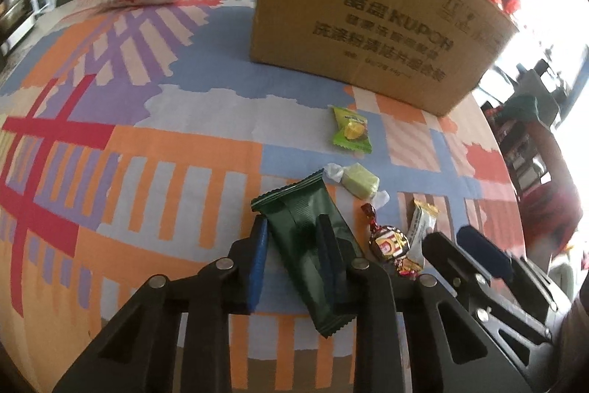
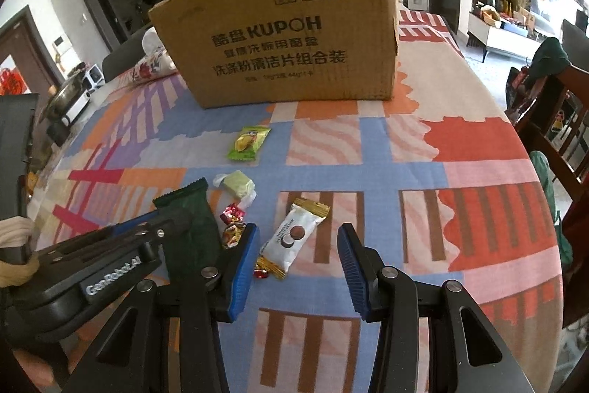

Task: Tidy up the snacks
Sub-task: 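Grasp the dark green packet with the left tool while the right tool grasps the white-gold bar, then carry both snacks over the box and open both tools inside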

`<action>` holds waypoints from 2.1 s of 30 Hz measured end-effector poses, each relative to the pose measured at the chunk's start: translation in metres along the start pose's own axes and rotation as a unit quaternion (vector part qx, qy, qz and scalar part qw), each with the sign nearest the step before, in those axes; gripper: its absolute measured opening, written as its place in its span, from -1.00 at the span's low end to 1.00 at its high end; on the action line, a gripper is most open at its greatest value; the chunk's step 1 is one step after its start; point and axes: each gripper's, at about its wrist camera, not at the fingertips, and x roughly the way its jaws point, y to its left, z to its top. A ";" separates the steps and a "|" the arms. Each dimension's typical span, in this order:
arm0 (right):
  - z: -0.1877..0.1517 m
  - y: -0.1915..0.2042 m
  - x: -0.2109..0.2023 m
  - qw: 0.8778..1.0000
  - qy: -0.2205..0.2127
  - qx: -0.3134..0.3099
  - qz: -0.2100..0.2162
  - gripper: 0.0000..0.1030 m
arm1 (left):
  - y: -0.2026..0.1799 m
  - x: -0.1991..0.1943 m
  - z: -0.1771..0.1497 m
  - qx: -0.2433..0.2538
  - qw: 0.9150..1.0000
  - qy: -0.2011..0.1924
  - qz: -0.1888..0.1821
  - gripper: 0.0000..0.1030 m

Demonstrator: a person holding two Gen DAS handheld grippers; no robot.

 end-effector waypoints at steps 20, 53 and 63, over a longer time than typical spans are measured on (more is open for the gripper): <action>0.000 -0.027 -0.007 0.999 -0.008 0.039 -0.009 -0.12 | -0.036 0.010 -0.016 0.035 0.995 -0.046 0.084 -0.03; 0.000 0.010 0.014 0.999 -0.002 -0.008 -0.031 -0.64 | -0.001 -0.030 -0.023 0.026 0.996 -0.080 0.010 -0.09; 0.005 0.009 -0.012 0.999 -0.036 -0.001 -0.011 -0.64 | -0.006 -0.049 -0.020 0.031 0.994 -0.102 0.007 -0.09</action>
